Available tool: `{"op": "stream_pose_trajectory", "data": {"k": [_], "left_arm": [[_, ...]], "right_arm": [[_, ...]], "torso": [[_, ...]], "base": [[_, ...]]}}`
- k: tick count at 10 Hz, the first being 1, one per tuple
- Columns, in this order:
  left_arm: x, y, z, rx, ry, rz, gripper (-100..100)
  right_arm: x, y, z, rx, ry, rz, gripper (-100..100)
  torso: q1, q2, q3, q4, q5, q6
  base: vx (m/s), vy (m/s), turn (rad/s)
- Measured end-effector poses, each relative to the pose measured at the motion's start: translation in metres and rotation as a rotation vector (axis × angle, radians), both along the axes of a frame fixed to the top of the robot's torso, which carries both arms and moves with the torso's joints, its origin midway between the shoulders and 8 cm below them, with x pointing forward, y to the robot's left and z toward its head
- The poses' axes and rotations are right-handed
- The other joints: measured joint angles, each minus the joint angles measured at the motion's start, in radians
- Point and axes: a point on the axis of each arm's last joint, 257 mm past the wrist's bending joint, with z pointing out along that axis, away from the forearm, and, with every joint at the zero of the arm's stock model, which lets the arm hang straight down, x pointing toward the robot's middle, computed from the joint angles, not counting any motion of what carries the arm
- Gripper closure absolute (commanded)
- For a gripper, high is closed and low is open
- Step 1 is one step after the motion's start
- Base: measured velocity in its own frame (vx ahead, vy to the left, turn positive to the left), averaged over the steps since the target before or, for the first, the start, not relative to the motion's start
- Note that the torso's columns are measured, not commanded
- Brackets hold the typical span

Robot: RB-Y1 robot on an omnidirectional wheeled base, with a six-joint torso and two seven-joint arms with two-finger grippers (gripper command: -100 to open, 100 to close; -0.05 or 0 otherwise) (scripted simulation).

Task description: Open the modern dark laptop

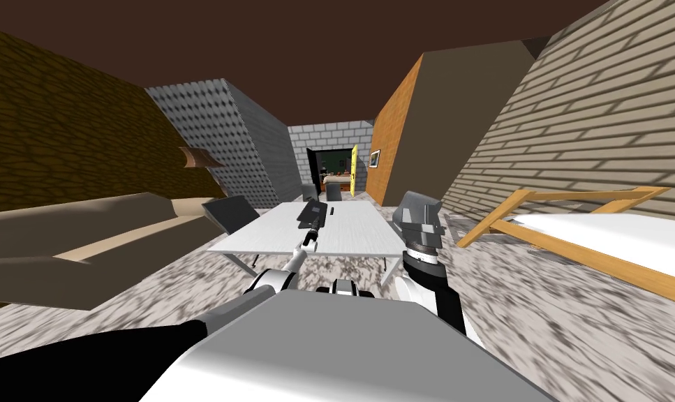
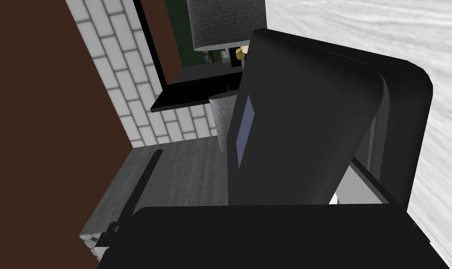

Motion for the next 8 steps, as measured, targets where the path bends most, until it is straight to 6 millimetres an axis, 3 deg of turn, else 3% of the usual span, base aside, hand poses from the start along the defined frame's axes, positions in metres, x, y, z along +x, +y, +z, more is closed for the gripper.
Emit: {"op": "stream_pose_trajectory", "data": {"k": [3,4,8], "left_arm": [[0.016,-0.001,0.022,0.0,-0.002,-0.004,-100],[0.016,-0.001,0.021,-0.001,0.002,-0.003,0],[0.014,-0.001,0.016,-0.001,0.01,-0.002,0]], "right_arm": [[0.0,0.0,0.0,0.0,0.0,0.0,0],[0.0,0.0,0.0,0.0,0.0,0.0,0],[0.0,0.0,0.0,0.0,0.0,0.0,0]], "torso": [[-0.001,-0.001,-0.001,-0.002,0.0,0.0],[0.0,-0.004,-0.002,-0.003,0.001,0.0],[0.001,-0.004,-0.003,-0.005,0.002,0.0]], "base": [[-0.047,-0.005,0.008],[-0.007,-0.001,0.0],[0.0,0.0,0.0]]}}
